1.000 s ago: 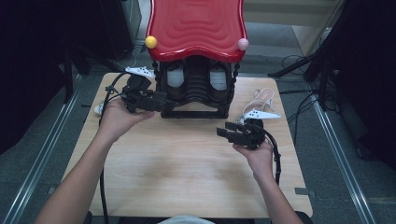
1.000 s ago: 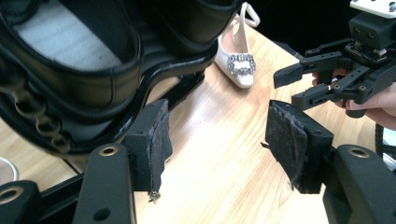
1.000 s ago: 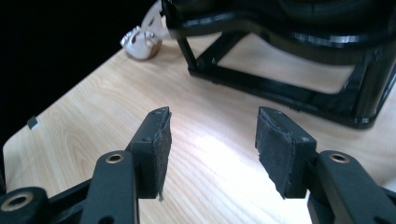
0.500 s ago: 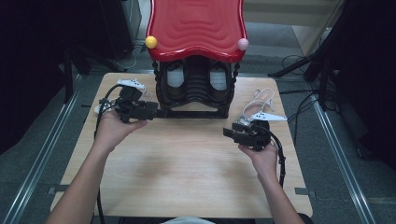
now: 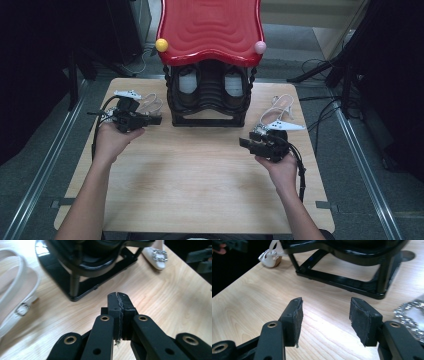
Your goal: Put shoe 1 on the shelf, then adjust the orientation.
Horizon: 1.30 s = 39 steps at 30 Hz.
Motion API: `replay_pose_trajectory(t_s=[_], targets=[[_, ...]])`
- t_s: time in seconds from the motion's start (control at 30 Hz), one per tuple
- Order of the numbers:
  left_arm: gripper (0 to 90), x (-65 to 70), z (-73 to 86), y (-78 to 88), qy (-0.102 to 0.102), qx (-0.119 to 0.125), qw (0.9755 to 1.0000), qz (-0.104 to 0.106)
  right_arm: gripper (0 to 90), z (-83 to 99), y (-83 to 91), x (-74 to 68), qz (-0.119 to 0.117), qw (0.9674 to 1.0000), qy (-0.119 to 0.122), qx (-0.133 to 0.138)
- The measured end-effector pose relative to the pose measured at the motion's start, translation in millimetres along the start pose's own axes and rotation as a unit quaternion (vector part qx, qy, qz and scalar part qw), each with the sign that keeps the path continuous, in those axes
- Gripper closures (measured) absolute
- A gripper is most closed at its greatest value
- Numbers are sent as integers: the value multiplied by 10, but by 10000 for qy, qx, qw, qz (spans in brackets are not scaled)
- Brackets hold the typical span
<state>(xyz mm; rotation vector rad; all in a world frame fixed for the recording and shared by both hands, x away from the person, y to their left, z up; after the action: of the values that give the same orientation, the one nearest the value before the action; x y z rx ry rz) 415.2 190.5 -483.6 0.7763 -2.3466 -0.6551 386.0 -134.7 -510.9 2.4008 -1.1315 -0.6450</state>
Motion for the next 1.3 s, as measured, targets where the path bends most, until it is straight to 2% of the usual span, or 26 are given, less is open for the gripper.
replay_pose_trajectory(t_s=[0.2,0.43,0.7,0.77,0.9,0.93,1.1,1.17,1.3], targets=[[898,-158,-3,62,211,214,9995,-126,453,21,-81,-116,-177,9998,63,-108],[898,-345,-81,52,320,142,9987,-360,452,18,-166,-195,-295,9992,169,-211],[898,-596,-237,68,475,157,9971,-580,451,3,-214,-218,-403,9989,117,-223],[899,-682,-265,52,542,123,9964,-642,451,5,-225,-222,-410,9988,123,-230],[899,-854,-319,33,665,206,9945,-778,449,24,-252,-235,-421,9986,86,-307],[899,-911,-333,21,758,231,9937,-789,449,30,-258,-241,-434,9985,80,-327],[899,-1083,-330,-115,890,165,9908,-1004,448,47,-277,-254,-445,9983,106,-372],[899,-1124,-281,-180,1091,149,9899,-894,446,52,-278,-254,-460,9982,99,-376],[898,-1109,-142,-280,1123,80,9905,-790,441,62,-267,-242,-442,9982,66,-397]])
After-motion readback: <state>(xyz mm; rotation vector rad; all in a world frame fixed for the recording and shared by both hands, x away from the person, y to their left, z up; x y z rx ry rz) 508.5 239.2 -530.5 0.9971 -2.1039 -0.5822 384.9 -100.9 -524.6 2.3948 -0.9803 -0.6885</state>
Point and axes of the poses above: each handheld gripper's, and its own axes: y roughly backward along the jaws, z roughly out of its underside, x roughly to its right, the point moved 9 cm from there along -y, roughly forward along the jaws, and after that the axes turned 7 degrees about z, right-handed, at the moved point
